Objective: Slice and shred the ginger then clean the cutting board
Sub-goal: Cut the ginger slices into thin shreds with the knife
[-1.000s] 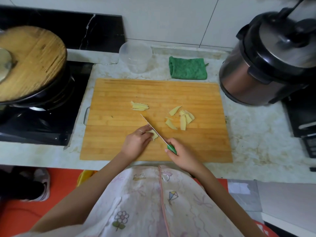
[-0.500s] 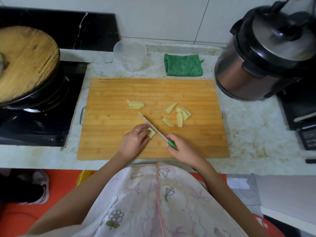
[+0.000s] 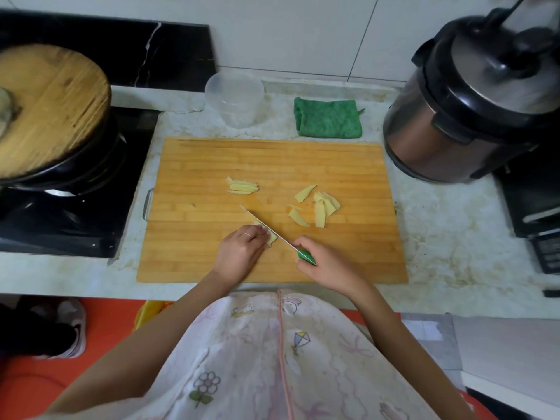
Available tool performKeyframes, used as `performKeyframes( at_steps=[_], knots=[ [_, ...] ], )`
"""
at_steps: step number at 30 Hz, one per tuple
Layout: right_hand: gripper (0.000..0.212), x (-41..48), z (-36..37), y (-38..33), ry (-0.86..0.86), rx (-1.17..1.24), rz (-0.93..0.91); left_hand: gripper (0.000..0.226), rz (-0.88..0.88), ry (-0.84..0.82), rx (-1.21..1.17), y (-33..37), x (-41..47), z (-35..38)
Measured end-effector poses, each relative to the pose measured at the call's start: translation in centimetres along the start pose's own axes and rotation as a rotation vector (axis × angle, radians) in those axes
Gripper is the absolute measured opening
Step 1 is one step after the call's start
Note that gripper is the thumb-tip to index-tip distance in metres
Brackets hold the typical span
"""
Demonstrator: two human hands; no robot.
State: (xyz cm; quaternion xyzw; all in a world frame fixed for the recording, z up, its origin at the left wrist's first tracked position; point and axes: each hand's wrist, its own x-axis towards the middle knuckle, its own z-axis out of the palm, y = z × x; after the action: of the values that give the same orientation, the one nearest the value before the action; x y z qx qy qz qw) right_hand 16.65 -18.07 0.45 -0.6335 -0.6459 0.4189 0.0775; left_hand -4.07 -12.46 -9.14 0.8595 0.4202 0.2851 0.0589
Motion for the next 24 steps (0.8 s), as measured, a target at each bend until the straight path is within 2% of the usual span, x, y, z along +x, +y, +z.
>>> performKeyframes(
  at_steps=[3, 8, 13, 24],
  knots=[
    [0.023, 0.0, -0.5, -0.5, 0.024, -0.026, 0.029, 0.026, 0.008, 0.0, 0.001, -0.1, -0.1, 0.0],
    [0.034, -0.6, 0.3, -1.6, 0.129, -0.235, -0.02, 0.025, 0.027, -0.001, 0.01, -0.3, -0.2, 0.0],
    [0.033, -0.5, 1.1, -2.0, 0.092, -0.427, -0.064, 0.025, 0.035, 0.015, 0.04, -0.4, -0.3, 0.2],
    [0.041, -0.5, 2.1, -2.3, 0.069, -0.435, -0.035, 0.022, 0.035, 0.021, 0.116, -0.4, -0.5, 0.2]
  ],
)
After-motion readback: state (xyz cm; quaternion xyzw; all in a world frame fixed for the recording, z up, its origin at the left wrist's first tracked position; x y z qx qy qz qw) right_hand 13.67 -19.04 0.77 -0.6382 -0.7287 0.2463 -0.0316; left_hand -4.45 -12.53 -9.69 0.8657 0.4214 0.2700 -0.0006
